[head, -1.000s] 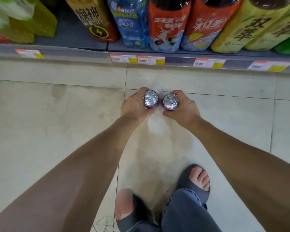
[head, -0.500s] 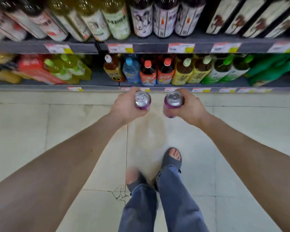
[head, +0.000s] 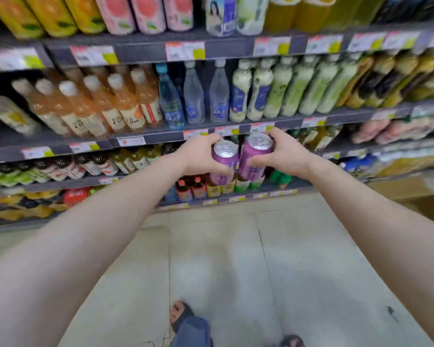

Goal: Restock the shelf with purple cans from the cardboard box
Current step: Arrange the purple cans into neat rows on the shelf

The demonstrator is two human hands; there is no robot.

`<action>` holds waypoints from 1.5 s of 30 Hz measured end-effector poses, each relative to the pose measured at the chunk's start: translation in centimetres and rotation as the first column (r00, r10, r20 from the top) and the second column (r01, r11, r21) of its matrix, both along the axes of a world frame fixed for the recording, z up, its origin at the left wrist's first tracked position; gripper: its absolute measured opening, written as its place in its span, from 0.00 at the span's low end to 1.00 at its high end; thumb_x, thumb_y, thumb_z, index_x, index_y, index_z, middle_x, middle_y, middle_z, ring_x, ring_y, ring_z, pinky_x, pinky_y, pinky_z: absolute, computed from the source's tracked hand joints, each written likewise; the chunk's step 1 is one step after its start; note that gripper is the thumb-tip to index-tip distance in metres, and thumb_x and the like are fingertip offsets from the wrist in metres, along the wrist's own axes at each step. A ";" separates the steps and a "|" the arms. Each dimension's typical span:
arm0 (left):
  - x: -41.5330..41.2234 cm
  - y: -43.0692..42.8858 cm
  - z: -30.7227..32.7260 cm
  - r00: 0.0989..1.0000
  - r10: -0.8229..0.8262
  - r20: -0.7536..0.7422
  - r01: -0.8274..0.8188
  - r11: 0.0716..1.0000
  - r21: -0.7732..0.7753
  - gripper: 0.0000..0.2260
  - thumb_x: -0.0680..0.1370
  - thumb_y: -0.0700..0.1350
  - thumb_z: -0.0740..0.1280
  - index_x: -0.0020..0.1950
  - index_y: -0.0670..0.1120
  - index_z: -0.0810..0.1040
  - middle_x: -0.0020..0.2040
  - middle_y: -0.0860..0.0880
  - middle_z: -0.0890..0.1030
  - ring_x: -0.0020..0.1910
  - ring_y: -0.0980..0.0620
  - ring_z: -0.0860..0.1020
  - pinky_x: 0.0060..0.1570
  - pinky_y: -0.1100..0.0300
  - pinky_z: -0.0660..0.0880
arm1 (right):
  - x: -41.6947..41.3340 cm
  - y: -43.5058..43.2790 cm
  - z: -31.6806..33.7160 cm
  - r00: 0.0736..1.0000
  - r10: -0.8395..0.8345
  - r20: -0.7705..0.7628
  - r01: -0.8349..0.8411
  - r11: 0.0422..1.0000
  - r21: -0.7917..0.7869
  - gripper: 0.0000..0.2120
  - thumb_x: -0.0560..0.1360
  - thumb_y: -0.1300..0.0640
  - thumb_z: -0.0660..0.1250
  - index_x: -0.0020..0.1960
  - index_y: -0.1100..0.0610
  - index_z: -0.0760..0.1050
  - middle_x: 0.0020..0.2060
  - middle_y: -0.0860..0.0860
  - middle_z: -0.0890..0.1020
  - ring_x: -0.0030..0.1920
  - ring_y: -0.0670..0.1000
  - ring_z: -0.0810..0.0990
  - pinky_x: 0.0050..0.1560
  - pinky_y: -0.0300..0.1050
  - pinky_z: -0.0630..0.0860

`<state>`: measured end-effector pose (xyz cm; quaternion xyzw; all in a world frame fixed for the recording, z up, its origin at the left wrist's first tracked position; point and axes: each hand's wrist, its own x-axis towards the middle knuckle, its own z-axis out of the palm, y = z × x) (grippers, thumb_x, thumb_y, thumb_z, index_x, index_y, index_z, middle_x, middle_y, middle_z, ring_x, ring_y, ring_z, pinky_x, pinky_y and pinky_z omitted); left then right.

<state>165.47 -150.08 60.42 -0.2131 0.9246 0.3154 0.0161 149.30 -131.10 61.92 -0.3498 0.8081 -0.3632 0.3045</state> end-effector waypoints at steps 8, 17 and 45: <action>-8.2 11.8 13.8 0.995 0.010 -0.097 -0.002 0.997 0.083 0.26 0.62 0.60 0.82 0.55 0.56 0.78 0.48 0.59 0.84 0.42 0.63 0.82 0.42 0.63 0.76 | -9.1 14.3 15.1 1.000 -0.014 -0.018 0.011 0.984 -0.179 0.39 0.62 0.41 0.82 0.69 0.45 0.72 0.55 0.41 0.83 0.51 0.40 0.83 0.49 0.40 0.80; -17.2 22.2 27.8 0.967 0.018 -0.252 0.008 0.995 0.102 0.35 0.62 0.66 0.81 0.62 0.56 0.71 0.53 0.60 0.83 0.47 0.64 0.83 0.44 0.66 0.78 | -17.6 26.0 28.0 0.984 -0.117 -0.131 0.067 0.938 -0.339 0.40 0.57 0.35 0.81 0.63 0.47 0.74 0.53 0.44 0.85 0.49 0.44 0.86 0.48 0.45 0.81; -48.7 24.8 49.7 0.868 -0.065 -0.492 -0.064 0.968 -0.241 0.54 0.59 0.76 0.76 0.78 0.47 0.70 0.67 0.51 0.79 0.45 0.60 0.72 0.48 0.60 0.74 | -48.1 28.5 46.1 0.937 -0.221 -0.269 0.044 0.841 -0.540 0.47 0.63 0.37 0.80 0.76 0.49 0.65 0.60 0.42 0.79 0.48 0.42 0.83 0.40 0.36 0.77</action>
